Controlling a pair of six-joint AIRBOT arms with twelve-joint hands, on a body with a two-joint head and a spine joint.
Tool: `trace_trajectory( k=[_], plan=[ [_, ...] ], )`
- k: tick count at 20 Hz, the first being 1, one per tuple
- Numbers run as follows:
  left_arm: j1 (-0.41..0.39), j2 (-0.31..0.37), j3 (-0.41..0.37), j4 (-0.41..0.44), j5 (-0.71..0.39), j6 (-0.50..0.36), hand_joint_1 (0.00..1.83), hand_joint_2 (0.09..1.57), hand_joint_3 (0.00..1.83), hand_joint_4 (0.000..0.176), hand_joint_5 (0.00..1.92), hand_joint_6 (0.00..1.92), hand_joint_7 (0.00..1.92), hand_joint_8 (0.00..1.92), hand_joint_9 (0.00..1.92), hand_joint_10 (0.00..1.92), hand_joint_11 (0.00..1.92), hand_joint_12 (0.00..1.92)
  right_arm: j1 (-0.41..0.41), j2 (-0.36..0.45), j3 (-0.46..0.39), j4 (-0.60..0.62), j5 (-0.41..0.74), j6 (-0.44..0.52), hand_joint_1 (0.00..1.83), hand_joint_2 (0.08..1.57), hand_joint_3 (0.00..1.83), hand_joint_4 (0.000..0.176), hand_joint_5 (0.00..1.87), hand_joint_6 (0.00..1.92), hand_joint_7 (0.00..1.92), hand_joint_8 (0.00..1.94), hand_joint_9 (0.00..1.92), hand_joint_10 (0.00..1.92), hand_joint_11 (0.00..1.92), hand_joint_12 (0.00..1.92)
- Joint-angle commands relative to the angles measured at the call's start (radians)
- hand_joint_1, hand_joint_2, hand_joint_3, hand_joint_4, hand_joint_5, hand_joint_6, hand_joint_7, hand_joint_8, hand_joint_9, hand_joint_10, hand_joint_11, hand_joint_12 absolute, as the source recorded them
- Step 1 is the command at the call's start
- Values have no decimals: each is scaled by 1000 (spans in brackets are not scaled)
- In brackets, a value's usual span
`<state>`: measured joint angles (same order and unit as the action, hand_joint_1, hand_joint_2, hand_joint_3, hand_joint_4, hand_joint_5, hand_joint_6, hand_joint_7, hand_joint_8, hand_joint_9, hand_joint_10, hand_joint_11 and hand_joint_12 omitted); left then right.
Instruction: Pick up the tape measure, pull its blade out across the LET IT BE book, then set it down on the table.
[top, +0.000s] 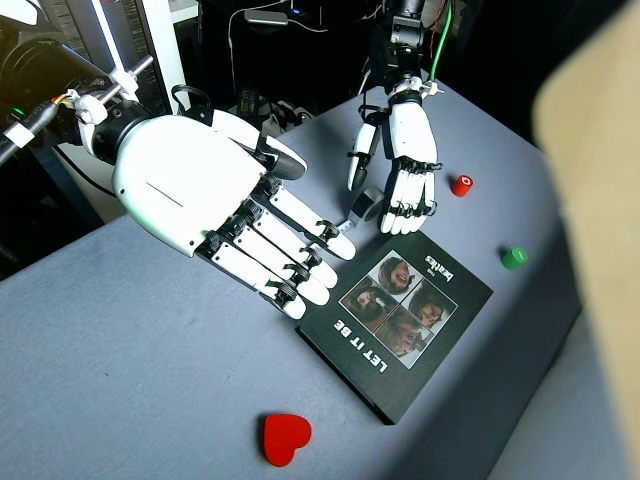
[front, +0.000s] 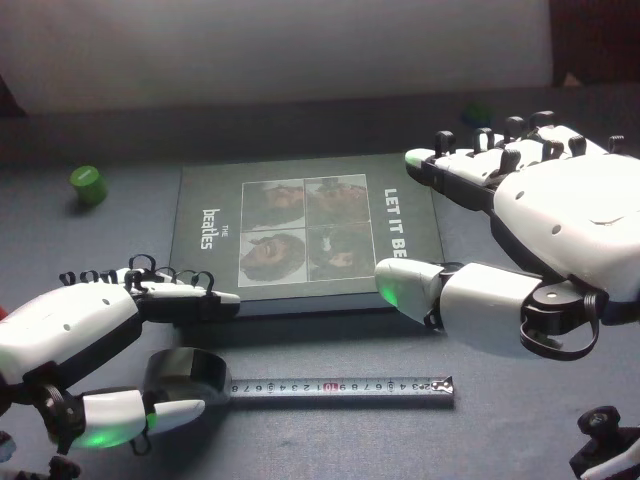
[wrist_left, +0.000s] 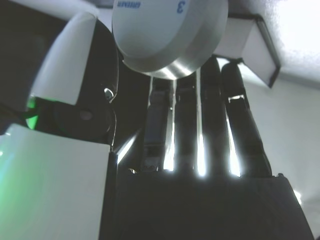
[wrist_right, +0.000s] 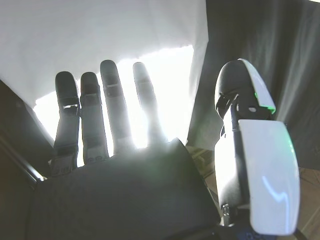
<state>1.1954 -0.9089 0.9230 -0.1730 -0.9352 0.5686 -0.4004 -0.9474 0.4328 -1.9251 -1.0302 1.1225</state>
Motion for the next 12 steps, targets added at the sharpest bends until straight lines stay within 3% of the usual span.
trace_trajectory(
  k=[1, 12],
  plan=[
    [-13, 7, -2, 7, -110, -11, 964, 1121, 1, 0, 465, 1, 456, 2, 420, 2, 170, 590, 8, 2, -2, -87, -50, 8, 69, 1138, 0, 89, 215, 3, 265, 1, 178, 3, 0, 784],
    [51, 3, -8, 6, -140, -16, 966, 1121, 0, 0, 476, 3, 454, 2, 420, 1, 177, 592, 7, 2, -3, -87, -49, 8, 97, 1126, 0, 89, 224, 3, 260, 0, 181, 2, 0, 770]
  ],
)
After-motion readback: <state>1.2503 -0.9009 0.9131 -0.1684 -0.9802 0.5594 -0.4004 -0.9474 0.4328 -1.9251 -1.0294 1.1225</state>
